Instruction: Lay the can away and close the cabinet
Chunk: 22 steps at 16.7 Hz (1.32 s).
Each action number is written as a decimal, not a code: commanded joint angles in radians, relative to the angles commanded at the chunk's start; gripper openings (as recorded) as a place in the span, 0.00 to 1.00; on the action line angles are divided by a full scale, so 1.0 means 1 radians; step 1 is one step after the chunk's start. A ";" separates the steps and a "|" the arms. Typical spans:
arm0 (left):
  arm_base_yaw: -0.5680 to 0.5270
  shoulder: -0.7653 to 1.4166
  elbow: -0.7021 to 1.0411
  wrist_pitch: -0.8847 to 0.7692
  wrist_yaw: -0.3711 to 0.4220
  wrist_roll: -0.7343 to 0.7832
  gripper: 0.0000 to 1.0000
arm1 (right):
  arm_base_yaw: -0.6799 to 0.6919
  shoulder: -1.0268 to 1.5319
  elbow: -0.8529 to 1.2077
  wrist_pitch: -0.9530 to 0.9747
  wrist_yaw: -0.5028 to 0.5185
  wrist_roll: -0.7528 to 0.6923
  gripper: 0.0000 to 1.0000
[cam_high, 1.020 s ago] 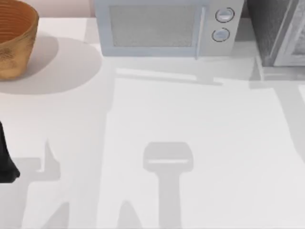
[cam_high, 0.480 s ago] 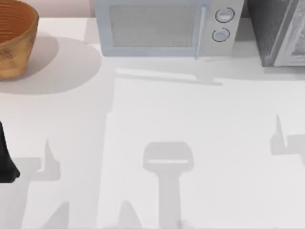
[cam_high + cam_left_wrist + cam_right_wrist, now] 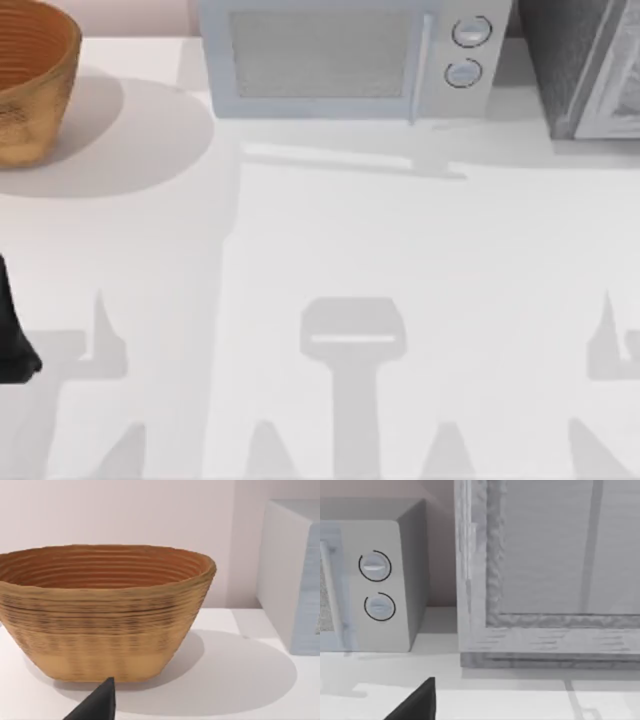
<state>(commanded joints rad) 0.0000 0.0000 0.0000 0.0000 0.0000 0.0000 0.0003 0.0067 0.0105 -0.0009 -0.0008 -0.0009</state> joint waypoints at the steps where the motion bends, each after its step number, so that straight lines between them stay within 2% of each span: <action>1: 0.000 0.000 0.000 0.000 0.000 0.000 1.00 | 0.000 -0.007 -0.011 0.001 0.001 0.001 1.00; 8: 0.000 0.000 0.000 0.000 0.000 0.000 1.00 | -0.005 0.006 -0.005 0.010 -0.007 0.003 1.00; 11: 0.000 0.000 0.000 0.000 0.000 0.000 1.00 | -0.070 0.092 0.029 0.094 -0.069 0.010 1.00; 15: 0.000 0.000 0.000 0.000 0.000 0.000 1.00 | -0.228 0.330 0.087 0.282 -0.227 0.008 1.00; 22: 0.000 0.000 0.000 0.000 0.000 0.000 1.00 | -0.590 0.894 0.201 0.695 -0.586 0.013 1.00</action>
<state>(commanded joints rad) 0.0000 0.0000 0.0000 0.0000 0.0000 0.0000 -0.5899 0.9010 0.2112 0.6937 -0.5872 0.0121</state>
